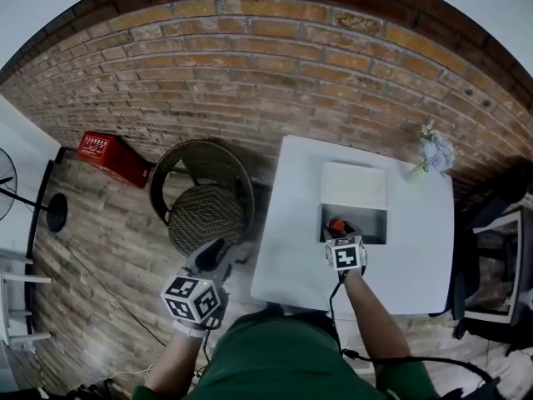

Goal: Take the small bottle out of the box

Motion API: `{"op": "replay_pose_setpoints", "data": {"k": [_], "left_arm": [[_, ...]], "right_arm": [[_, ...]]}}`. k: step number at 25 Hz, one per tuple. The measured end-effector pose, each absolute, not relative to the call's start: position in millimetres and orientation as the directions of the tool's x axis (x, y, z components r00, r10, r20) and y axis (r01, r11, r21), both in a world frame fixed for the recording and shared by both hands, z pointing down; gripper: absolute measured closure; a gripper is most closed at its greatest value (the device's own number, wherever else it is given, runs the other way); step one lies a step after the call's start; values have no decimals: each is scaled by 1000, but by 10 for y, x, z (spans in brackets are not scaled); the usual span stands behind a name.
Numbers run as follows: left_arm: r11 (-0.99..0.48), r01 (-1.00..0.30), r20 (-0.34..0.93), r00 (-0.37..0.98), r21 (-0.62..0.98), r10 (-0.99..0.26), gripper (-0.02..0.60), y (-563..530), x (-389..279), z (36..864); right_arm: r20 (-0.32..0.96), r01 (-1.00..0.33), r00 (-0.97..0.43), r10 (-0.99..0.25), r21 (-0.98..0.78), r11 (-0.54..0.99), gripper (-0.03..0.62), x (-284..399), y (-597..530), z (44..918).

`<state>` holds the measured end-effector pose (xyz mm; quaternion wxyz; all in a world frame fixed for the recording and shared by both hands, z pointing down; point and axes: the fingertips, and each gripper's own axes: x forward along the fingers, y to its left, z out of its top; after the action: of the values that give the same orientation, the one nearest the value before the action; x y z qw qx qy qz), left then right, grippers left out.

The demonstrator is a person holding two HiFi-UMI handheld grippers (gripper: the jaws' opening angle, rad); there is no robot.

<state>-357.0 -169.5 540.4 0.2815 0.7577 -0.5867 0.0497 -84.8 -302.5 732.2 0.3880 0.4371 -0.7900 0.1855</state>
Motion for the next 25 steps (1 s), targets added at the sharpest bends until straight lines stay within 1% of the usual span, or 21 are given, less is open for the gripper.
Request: {"op": "replay_pose_setpoints", "data": {"k": [3,5,10,14,25], "left_arm": [[-150,-921,410,301,361,-861,445,-1673,-3595,5385],[-143,-921,412,296,363,-862,445,-1650,-3593,5381],[-125,-916,432,296,382,-852,445,-1620,-3483,5428],[-144,-910,437,320,390,-840,445,-1676,-3215,5465],[-214,-886,422,394,412,-817,445,-1800,-2464,5437]], "right_arm": [[788,-839,-287,-545,68,540,356,-862,-3007,7312],[783,-842,-287,-552,68,534,368,-864,-3005,7302],[745,-827,-355,-564,31,561,372,-805,-2977,7220],[697,-831,-399,-596,0,556,373,-629,-3006,7069],[544,-841,-532,-649,-247,482,373,-198,-2833,6366]]}}
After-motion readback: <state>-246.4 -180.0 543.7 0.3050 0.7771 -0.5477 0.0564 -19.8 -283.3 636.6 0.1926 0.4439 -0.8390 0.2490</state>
